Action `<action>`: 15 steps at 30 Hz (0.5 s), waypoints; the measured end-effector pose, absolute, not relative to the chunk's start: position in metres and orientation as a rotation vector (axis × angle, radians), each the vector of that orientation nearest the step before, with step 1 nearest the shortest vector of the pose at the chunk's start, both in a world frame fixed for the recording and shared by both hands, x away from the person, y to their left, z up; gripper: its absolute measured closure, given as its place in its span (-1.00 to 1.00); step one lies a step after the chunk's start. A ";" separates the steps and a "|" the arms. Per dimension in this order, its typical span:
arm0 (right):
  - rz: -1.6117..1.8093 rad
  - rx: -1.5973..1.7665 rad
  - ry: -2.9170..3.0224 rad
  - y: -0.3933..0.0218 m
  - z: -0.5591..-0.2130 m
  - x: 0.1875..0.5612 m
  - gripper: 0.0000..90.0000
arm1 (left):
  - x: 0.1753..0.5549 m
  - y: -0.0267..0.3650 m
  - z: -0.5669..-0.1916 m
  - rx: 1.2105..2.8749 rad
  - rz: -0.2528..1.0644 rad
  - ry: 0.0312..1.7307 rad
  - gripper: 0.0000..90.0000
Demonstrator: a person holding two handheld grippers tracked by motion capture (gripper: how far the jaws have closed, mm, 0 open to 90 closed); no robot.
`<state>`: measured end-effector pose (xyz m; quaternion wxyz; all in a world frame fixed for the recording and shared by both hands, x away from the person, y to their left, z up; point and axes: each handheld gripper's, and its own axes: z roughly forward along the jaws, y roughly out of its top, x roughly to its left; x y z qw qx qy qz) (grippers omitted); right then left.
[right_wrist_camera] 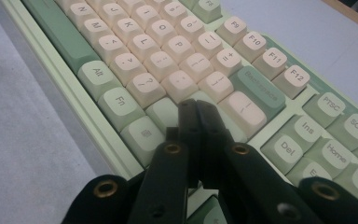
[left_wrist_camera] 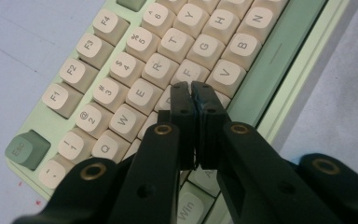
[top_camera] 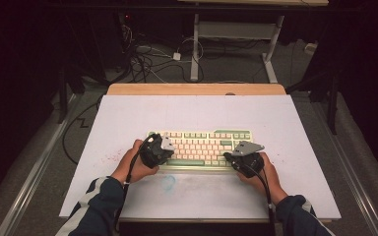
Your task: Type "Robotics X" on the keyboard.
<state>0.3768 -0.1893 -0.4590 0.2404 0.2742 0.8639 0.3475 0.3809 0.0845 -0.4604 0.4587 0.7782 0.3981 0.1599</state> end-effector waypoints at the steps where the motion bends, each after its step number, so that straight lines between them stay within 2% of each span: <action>1: 0.950 0.750 2.364 -0.189 -0.459 0.377 1.00 | 0.381 0.085 -0.460 1.917 0.397 0.981 0.89; 15: 0.948 0.746 2.364 -0.189 -0.459 0.377 1.00 | 0.379 0.086 -0.463 1.926 0.426 0.977 0.88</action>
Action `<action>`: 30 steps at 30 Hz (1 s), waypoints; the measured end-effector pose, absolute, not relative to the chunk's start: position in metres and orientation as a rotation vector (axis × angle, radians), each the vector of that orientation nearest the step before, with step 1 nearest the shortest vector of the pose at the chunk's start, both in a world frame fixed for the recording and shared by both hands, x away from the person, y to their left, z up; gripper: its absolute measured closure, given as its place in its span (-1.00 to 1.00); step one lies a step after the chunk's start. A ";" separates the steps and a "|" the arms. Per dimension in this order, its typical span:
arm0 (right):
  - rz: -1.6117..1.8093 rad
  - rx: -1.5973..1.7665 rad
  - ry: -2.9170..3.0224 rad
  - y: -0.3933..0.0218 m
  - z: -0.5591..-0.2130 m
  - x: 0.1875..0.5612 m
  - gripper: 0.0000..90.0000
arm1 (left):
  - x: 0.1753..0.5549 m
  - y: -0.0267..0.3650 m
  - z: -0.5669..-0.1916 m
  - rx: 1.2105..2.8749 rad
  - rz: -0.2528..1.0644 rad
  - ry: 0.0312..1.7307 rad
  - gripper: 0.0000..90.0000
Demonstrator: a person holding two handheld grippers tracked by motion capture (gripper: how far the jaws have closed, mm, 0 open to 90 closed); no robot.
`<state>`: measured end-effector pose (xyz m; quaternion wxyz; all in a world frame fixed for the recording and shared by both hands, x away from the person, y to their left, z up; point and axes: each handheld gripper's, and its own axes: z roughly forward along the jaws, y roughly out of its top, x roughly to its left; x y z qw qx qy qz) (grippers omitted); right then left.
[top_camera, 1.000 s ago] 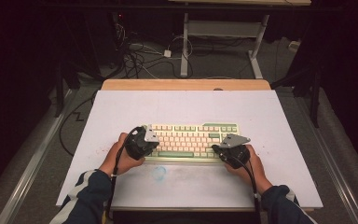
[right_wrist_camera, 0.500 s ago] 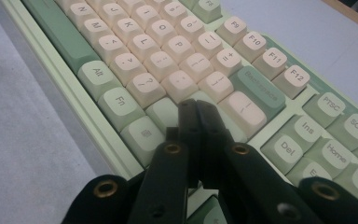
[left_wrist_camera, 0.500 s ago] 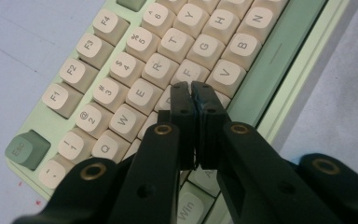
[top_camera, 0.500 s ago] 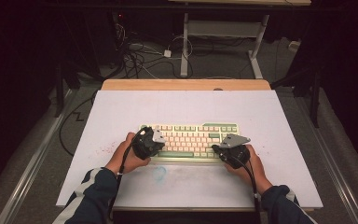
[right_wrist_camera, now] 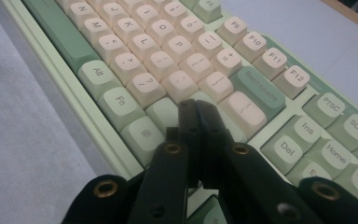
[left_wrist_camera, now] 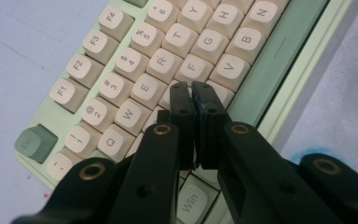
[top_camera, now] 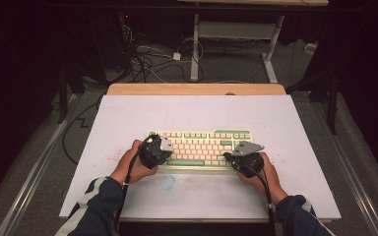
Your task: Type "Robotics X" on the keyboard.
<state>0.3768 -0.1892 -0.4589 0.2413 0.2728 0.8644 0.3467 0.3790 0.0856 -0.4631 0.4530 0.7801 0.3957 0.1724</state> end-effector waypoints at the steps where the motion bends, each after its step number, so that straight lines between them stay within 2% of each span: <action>1: 0.947 0.745 2.363 -0.189 -0.459 0.377 1.00 | 0.379 0.086 -0.463 1.928 0.427 0.975 0.88; 13: 0.946 0.743 2.364 -0.189 -0.459 0.377 1.00 | 0.378 0.086 -0.467 1.940 0.421 0.978 0.92; 30: 0.947 0.743 2.364 -0.189 -0.459 0.377 1.00 | 0.377 0.086 -0.461 1.902 0.443 0.960 0.85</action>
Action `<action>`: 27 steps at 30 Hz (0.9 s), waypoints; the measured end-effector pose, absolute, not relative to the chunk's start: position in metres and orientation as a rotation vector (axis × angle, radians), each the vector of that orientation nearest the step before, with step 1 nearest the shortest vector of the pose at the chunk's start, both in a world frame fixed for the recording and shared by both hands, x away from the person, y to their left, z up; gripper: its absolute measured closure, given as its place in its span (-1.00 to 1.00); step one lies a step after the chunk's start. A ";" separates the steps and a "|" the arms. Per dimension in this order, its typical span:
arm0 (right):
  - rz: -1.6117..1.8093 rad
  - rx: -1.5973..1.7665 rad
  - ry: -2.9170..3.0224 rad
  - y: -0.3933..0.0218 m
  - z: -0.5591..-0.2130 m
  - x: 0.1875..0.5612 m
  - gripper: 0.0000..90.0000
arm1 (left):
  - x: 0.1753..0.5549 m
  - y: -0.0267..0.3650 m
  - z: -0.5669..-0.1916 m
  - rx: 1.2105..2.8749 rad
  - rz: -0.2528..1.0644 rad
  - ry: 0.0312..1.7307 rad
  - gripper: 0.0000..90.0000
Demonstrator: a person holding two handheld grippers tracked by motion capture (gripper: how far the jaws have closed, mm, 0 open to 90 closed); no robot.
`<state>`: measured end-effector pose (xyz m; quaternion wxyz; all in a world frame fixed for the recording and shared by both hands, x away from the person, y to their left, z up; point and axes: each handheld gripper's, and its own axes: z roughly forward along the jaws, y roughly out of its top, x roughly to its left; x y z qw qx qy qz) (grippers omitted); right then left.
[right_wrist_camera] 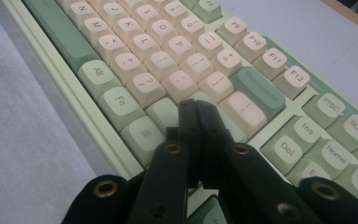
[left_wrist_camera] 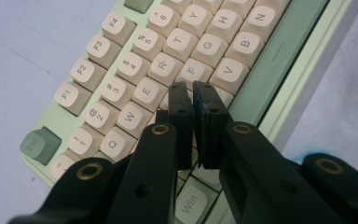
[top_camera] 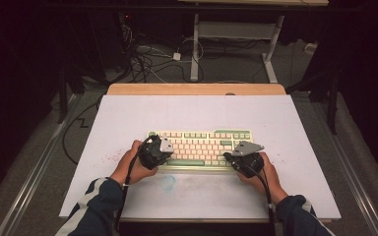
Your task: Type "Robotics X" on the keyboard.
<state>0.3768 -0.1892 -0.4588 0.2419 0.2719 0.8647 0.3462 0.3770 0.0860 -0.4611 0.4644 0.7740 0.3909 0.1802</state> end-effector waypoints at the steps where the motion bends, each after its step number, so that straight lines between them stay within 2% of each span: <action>1: 0.949 0.745 2.365 -0.189 -0.459 0.377 1.00 | 0.377 0.086 -0.461 1.896 0.447 0.962 0.84; 7: 0.937 0.744 2.367 -0.188 -0.457 0.377 1.00 | 0.379 0.089 -0.457 1.846 0.470 0.958 0.79; 14: 0.955 0.748 2.363 -0.188 -0.454 0.376 1.00 | 0.381 0.094 -0.451 1.775 0.515 0.957 0.60; 19: 0.976 0.740 2.343 -0.188 -0.448 0.375 0.97 | 0.382 0.095 -0.447 1.715 0.555 0.949 0.33; 23: 1.001 0.736 2.318 -0.191 -0.442 0.374 0.92 | 0.382 0.097 -0.445 1.685 0.572 0.950 0.21; 24: 1.003 0.736 2.313 -0.192 -0.440 0.373 0.89 | 0.382 0.097 -0.444 1.674 0.571 0.955 0.11; 27: 1.028 0.733 2.293 -0.193 -0.436 0.372 0.83 | 0.382 0.097 -0.443 1.653 0.585 0.953 0.00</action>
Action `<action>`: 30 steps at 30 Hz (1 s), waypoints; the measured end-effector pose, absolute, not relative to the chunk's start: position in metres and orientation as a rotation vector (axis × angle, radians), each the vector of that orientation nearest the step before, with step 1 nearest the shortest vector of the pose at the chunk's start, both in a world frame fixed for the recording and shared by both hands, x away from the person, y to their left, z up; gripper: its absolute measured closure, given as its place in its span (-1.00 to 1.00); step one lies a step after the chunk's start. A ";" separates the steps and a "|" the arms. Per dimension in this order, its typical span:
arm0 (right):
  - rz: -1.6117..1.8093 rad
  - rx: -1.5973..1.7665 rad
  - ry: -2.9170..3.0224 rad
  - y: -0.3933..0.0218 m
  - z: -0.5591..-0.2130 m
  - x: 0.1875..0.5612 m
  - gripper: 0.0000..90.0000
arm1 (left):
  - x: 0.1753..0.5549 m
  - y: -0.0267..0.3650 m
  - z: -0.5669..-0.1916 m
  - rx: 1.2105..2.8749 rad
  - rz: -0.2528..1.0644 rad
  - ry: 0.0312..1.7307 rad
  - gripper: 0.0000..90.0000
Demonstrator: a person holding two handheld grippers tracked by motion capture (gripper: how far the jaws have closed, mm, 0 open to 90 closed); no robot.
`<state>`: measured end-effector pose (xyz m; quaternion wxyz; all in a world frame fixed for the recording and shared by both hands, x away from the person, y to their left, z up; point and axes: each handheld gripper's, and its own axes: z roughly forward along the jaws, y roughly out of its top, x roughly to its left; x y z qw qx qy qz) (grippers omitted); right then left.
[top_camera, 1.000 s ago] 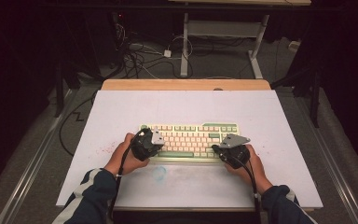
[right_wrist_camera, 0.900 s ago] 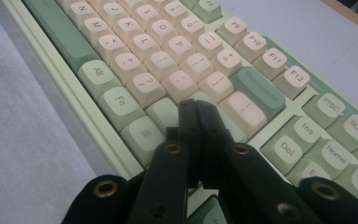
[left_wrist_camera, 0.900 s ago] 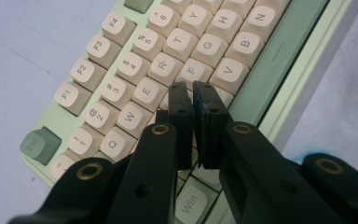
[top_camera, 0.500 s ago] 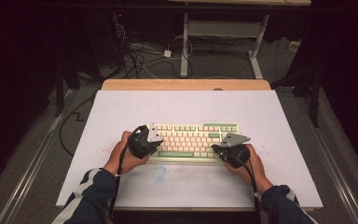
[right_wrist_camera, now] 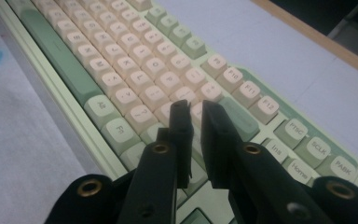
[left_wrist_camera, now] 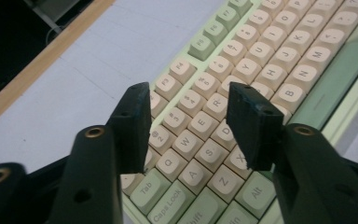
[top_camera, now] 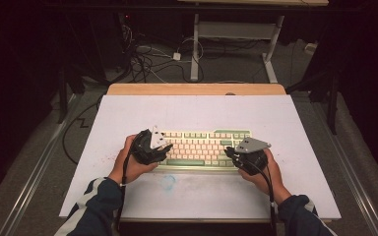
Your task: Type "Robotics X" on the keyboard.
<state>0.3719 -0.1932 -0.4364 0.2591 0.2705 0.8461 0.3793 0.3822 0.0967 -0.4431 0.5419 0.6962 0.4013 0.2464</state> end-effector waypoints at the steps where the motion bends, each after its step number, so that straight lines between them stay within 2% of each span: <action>1: 1.026 0.732 2.286 -0.194 -0.435 0.372 0.78 | 0.382 0.097 -0.443 1.648 0.587 0.950 -0.06; 7: 1.047 0.750 2.250 -0.195 -0.434 0.372 0.46 | 0.382 0.096 -0.443 1.630 0.609 0.950 -0.36; 12: 1.059 0.759 2.219 -0.195 -0.434 0.373 0.04 | 0.383 0.095 -0.444 1.611 0.626 0.957 -0.58; 17: 1.084 0.808 2.148 -0.197 -0.433 0.373 -0.32 | 0.380 0.094 -0.445 1.600 0.629 0.944 -0.66; 22: 1.088 0.864 2.087 -0.199 -0.432 0.374 -0.52 | 0.377 0.091 -0.447 1.602 0.663 0.917 -0.66; 30: 1.078 0.869 2.055 -0.197 -0.431 0.372 -0.54 | 0.376 0.090 -0.447 1.594 0.665 0.909 -0.66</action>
